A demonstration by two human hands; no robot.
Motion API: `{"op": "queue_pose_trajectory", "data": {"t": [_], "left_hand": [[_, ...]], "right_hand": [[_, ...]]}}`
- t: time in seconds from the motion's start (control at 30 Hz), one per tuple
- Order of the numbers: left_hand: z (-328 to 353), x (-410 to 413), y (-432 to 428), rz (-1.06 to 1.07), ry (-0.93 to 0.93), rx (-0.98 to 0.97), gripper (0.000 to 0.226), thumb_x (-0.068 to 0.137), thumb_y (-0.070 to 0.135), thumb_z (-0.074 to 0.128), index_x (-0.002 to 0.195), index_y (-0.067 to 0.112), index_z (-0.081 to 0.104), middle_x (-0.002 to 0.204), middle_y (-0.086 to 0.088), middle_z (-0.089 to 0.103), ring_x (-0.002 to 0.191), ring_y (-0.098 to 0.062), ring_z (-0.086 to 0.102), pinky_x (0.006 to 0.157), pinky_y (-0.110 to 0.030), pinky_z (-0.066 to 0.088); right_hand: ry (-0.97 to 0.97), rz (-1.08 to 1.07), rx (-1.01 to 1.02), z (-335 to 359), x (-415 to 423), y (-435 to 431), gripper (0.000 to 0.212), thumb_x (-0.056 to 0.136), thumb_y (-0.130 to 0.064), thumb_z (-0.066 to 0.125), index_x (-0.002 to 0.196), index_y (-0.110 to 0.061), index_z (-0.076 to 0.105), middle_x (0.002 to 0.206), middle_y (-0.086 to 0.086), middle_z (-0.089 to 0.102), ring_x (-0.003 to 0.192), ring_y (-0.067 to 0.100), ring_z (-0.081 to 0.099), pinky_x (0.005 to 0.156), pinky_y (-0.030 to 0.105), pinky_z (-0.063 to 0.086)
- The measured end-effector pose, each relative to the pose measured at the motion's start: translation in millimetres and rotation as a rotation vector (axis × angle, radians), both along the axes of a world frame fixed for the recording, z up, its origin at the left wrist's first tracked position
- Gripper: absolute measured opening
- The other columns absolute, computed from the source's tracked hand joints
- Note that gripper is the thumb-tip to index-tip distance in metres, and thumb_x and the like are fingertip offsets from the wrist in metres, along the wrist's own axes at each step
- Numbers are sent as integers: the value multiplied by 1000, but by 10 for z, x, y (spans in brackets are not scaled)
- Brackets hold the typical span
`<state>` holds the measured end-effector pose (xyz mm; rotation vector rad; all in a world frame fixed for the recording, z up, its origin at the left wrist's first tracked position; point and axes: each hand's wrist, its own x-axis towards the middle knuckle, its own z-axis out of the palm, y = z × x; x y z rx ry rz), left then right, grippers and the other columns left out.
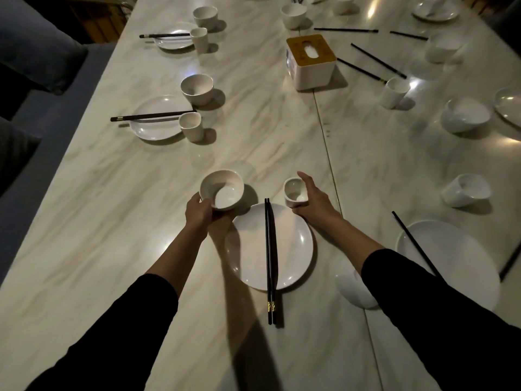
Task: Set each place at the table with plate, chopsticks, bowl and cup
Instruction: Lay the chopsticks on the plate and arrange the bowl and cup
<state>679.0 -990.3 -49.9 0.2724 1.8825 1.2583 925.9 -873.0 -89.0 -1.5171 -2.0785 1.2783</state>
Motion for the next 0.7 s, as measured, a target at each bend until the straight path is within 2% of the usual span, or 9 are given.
{"op": "queue_pose_trajectory", "data": {"t": [0.07,0.17,0.3,0.4,0.47,0.53,0.6,0.63,0.7], "left_hand": [[10,19,6,-13,-10,0,44,86,0,43,127,5,55,126,-21,57,111,-42,58,92,-54,53],[44,64,6,-32,-42,5,44,87,-2,42,129,6,54,126,-20,56,108,-44,58,82,-51,57],[97,98,10,-92,-36,15,39,92,4,44,129,11,53,126,-20,57,107,-43,60,70,-42,58],[126,111,-13,-104,-22,15,39,93,7,45,131,14,52,128,-19,55,107,-43,59,74,-45,58],[136,120,-41,-118,0,3,46,93,9,46,139,17,45,130,-16,53,107,-41,59,80,-49,57],[121,140,-74,-104,-7,-26,58,91,7,48,146,15,33,123,-18,54,95,-38,61,84,-49,55],[115,216,-133,-49,-28,-55,54,84,5,53,137,7,42,107,-24,59,79,-34,61,76,-45,55],[118,277,-171,-39,-2,-76,42,80,6,55,122,4,51,101,-26,60,72,-30,61,67,-41,54],[86,406,-276,-116,131,-154,31,78,8,57,108,2,60,98,-23,64,69,-24,58,56,-31,48]], "right_hand": [[3,7,-1,12,2,0,93,52,-48,63,132,-63,17,108,-13,53,76,-6,54,76,26,42],[31,8,-18,26,-1,-2,95,48,-53,62,132,-63,19,107,-14,52,75,-11,53,70,17,40],[17,17,-11,8,8,11,93,67,-23,72,135,-59,20,110,-10,53,68,-15,58,60,2,37],[18,18,-10,2,3,14,94,70,-17,72,136,-60,20,113,-10,52,71,-30,51,60,2,36],[35,21,-39,24,-6,3,95,67,-20,71,134,-62,19,116,-11,51,71,-18,59,65,8,37],[54,18,-56,29,-10,6,95,62,-25,70,133,-64,20,116,-12,51,73,-11,60,66,10,39],[67,24,-61,24,-17,14,95,60,-26,69,134,-63,21,117,-11,51,76,-10,60,66,9,39],[63,25,-57,23,-21,14,95,61,-26,69,134,-63,21,116,-11,51,76,-11,58,66,9,38],[53,19,-45,20,-18,13,95,62,-25,69,134,-62,20,115,-11,52,78,-11,54,65,10,38]]}}
